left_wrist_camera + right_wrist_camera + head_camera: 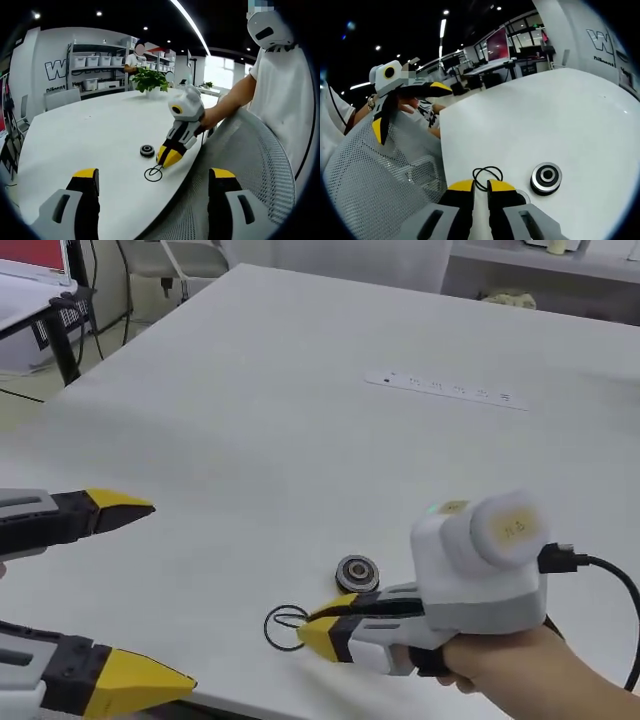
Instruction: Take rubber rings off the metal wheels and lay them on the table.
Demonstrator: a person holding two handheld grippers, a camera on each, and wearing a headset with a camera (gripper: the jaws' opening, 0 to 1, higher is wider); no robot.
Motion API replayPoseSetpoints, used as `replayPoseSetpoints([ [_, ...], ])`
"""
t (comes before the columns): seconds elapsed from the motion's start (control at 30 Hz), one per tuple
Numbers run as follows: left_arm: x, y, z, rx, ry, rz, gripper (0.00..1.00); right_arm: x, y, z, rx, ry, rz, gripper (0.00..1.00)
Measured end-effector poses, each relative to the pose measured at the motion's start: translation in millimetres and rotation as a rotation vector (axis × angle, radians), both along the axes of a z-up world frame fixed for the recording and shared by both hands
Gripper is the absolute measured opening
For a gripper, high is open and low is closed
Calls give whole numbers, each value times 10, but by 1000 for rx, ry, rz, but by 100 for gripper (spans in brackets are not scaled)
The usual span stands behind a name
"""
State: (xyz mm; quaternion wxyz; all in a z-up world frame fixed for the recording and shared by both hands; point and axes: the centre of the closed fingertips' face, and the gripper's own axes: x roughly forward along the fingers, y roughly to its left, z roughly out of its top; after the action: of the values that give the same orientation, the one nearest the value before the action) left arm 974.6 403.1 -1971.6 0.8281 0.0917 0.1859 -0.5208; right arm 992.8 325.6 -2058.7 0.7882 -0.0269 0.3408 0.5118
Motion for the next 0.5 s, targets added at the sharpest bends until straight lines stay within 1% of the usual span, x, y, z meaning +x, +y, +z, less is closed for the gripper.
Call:
replayPoseSetpoints([
  [0.13, -1, -1, -3, 0, 2, 0, 88, 11, -9, 13, 9, 11, -10, 11],
  [0.23, 0, 0, -4, 1, 1, 0, 88, 7, -5, 23, 13, 13, -8, 12],
  [0.33, 1, -1, -3, 1, 1, 0, 88, -6, 4, 31, 17, 22, -5, 17],
  [0.4, 0, -1, -5, 1, 2, 0, 88, 4, -4, 43, 10, 7, -2, 17],
  [0.5, 0, 0, -4, 2, 0, -1, 88, 22, -12, 66, 13, 0, -6, 17],
])
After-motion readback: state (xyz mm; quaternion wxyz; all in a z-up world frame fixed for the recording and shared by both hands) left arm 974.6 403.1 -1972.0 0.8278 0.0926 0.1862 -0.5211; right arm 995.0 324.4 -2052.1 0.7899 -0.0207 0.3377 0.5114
